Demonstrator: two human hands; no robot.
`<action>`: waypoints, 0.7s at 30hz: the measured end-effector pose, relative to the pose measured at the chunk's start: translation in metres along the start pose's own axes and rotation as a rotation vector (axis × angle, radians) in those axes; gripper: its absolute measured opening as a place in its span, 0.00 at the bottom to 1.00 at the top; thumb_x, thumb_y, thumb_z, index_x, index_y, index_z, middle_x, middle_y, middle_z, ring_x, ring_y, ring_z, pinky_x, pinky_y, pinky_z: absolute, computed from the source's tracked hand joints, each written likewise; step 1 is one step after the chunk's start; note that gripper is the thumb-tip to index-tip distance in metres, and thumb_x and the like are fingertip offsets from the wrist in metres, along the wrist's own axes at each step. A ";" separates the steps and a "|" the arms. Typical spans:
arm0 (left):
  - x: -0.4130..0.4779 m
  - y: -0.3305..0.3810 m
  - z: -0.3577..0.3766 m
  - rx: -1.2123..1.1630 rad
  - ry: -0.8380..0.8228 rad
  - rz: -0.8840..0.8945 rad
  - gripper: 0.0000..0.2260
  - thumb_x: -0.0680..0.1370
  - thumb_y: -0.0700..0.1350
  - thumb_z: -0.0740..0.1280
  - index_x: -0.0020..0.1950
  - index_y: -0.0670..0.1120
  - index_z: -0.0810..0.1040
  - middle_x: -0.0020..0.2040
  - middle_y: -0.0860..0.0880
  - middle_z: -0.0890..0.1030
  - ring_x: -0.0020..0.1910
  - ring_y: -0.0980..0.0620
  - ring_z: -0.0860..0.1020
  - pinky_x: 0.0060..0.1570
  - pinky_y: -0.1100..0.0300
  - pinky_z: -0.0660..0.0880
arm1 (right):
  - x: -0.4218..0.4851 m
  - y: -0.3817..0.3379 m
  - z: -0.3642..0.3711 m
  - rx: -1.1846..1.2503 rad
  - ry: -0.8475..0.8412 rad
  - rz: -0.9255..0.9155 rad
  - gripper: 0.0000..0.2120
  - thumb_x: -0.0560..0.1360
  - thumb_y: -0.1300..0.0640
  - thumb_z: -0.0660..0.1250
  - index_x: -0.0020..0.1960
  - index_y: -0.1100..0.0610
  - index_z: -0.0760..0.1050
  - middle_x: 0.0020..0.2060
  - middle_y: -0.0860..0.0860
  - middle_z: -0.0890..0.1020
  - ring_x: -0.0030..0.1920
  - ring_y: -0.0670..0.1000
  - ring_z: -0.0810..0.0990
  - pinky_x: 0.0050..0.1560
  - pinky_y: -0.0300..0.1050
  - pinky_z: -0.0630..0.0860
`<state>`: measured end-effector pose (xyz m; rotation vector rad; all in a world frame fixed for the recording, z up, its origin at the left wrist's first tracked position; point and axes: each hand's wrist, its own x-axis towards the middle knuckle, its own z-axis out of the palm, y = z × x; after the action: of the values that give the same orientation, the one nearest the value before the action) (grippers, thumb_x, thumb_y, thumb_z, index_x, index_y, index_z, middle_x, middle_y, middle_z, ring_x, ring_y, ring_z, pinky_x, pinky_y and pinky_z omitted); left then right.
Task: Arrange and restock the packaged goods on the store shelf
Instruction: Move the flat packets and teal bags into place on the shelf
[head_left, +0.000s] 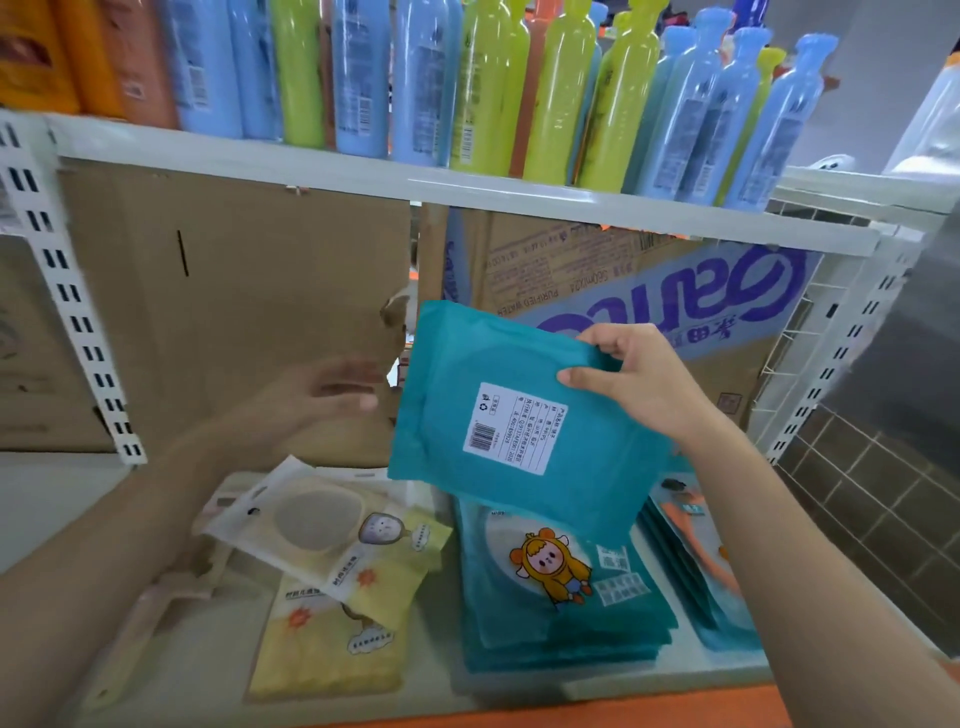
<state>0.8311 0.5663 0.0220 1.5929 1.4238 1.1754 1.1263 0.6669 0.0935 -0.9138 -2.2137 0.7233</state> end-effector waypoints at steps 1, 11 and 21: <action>0.000 0.007 0.005 -0.033 0.025 0.004 0.27 0.64 0.57 0.72 0.62 0.53 0.75 0.58 0.55 0.80 0.56 0.59 0.78 0.58 0.65 0.73 | 0.000 -0.002 0.002 0.030 -0.014 -0.007 0.06 0.71 0.64 0.71 0.47 0.64 0.78 0.42 0.57 0.84 0.42 0.58 0.82 0.44 0.54 0.79; 0.009 0.038 0.032 -0.140 -0.009 -0.096 0.15 0.68 0.43 0.72 0.54 0.44 0.80 0.50 0.51 0.84 0.50 0.53 0.82 0.48 0.62 0.79 | 0.000 0.000 0.016 -0.001 0.003 0.011 0.11 0.71 0.61 0.71 0.53 0.60 0.78 0.48 0.52 0.83 0.48 0.53 0.81 0.55 0.56 0.76; 0.012 0.029 0.030 -0.498 0.237 -0.373 0.12 0.71 0.40 0.70 0.54 0.43 0.78 0.49 0.48 0.84 0.41 0.54 0.83 0.40 0.64 0.80 | -0.044 0.018 0.048 -0.433 -0.101 -0.392 0.43 0.61 0.29 0.63 0.71 0.48 0.63 0.68 0.41 0.65 0.67 0.38 0.58 0.65 0.42 0.53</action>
<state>0.8696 0.5754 0.0396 0.8296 1.3575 1.3818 1.1240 0.6332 0.0347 -0.6104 -2.5881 0.1089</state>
